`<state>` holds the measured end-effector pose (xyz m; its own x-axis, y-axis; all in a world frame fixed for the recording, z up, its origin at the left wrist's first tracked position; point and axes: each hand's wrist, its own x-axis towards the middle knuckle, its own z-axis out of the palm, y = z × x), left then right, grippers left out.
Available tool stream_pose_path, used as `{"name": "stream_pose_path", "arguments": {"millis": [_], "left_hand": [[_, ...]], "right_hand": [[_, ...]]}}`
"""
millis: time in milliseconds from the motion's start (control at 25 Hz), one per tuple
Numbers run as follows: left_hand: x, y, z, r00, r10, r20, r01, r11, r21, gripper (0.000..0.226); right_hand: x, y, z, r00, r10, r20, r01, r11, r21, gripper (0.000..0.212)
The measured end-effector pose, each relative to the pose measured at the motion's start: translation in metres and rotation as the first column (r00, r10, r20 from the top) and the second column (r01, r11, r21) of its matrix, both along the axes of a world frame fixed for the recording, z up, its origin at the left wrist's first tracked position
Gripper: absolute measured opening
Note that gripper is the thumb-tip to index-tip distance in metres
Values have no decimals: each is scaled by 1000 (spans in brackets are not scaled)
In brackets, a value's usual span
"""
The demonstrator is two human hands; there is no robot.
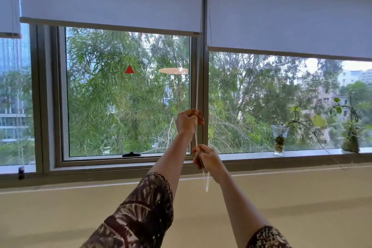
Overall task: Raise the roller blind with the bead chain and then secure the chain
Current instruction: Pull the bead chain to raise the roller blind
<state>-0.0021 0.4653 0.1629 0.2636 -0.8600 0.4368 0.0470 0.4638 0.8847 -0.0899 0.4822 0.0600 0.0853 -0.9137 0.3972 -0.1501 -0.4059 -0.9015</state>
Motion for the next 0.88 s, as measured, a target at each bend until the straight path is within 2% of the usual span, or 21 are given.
{"name": "stream_pose_path", "arguments": {"millis": [120, 360, 520, 640, 800, 880], "left_hand": [[0, 5, -13, 1000, 29, 5, -29, 999, 16, 16], [-8, 11, -44, 993, 6, 115, -12, 999, 50, 27], [-17, 25, -58, 996, -34, 83, 32, 999, 32, 40], [-17, 32, -63, 987, -129, 92, 126, 991, 34, 40], [5, 28, -48, 922, -334, 195, 291, 931, 220, 31], [19, 25, -37, 882, -372, 288, 284, 909, 305, 25]], "right_hand": [[-12, -3, 16, 997, 0, 79, -8, 995, 100, 24], [-5, -10, 86, 984, -50, 169, 60, 997, -54, 34], [7, -7, 129, 959, -64, 276, 95, 990, -100, 25], [9, -6, 134, 956, -128, 264, 161, 981, -105, 26], [6, -2, 111, 958, -140, 251, 187, 967, -172, 30], [7, 0, 102, 962, -161, 222, 204, 961, -188, 30]]}}
